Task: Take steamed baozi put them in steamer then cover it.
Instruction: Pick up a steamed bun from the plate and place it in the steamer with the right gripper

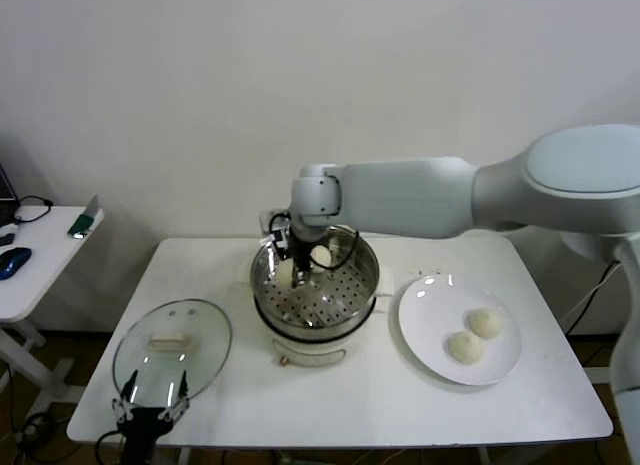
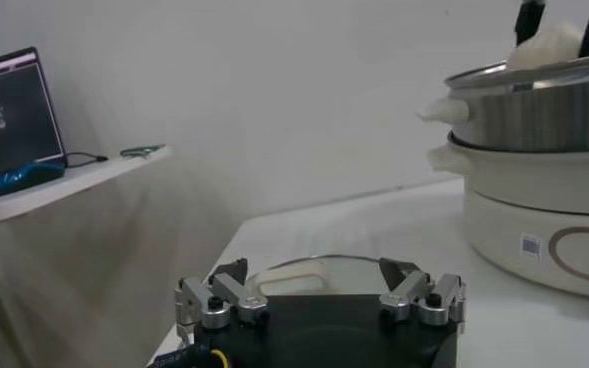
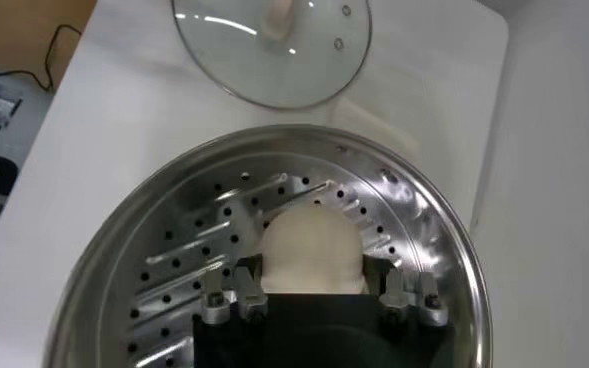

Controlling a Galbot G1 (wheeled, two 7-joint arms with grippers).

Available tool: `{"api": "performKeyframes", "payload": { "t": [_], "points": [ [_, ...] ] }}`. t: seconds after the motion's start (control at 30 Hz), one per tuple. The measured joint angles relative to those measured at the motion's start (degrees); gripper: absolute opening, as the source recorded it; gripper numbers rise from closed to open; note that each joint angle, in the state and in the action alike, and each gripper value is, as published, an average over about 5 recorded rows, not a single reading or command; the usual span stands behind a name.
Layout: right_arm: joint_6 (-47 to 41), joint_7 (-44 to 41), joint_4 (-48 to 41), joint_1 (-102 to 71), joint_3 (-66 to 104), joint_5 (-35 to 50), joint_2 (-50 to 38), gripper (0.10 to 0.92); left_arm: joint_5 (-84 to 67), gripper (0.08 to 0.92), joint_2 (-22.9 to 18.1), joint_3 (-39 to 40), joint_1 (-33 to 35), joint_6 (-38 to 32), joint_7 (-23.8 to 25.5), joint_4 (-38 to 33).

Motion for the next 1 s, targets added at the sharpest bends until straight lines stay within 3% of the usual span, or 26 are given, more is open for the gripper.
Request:
{"api": "performKeyframes", "payload": {
  "t": [0.6,0.87,1.0],
  "points": [
    [0.05,0.66,-6.06,-3.87,-0.08,-1.99,3.18,0.670,0.12,0.823,0.02,-0.09,-0.44,-0.58,-0.08,0.66],
    [0.88,0.49,-6.49,-4.22,-0.16,-2.45,3.02,0.808,0.10,0.823,0.01,-0.10,-0.58,-0.56,-0.08,0.67],
    [1.50,-0.02,-6.05,-3.82,0.06,-2.46,2.45,0.821,0.10,0.823,-0.03,-0.07,-0.62,-0.46,-0.08,0.52]
  ]
}}
